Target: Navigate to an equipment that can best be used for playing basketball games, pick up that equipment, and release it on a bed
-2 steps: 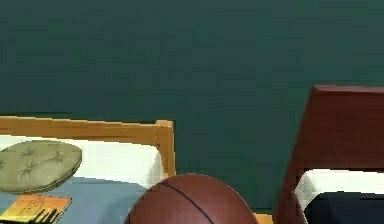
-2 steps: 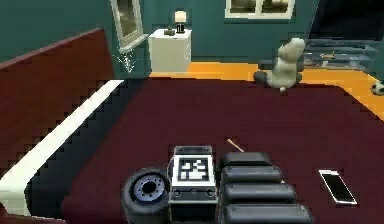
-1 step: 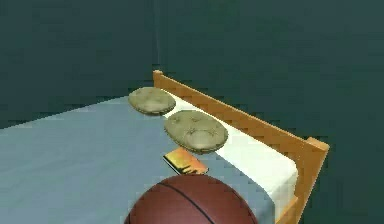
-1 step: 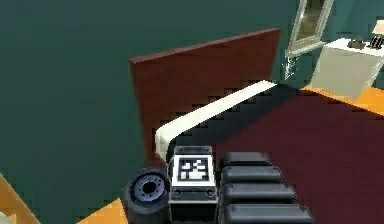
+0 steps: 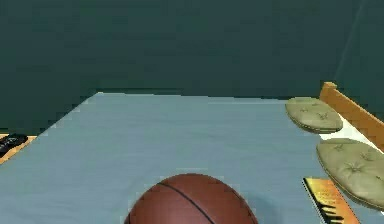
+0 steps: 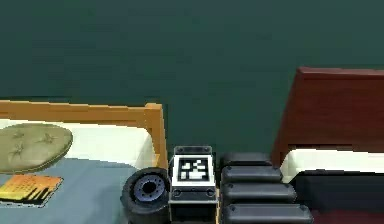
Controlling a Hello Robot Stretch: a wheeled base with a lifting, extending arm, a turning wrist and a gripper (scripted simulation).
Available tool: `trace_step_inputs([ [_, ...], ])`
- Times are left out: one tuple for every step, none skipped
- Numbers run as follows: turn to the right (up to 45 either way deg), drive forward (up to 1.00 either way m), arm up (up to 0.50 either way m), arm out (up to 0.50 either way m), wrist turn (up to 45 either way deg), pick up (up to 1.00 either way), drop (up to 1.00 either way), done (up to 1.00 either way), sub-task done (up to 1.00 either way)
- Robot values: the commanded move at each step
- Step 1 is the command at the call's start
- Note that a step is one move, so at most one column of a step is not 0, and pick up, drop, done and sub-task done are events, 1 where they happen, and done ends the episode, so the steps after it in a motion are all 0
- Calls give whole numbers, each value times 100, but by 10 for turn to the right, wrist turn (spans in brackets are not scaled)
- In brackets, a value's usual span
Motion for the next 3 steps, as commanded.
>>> trace_step_inputs([
  [-450, 0, 0, 0, 0, 0, 0, 0, 0],
  [-240, 0, 0, 0, 0, 0, 0, 0, 0],
  [0, 0, 0, 48, 0, 0, 0, 0, 0],
])
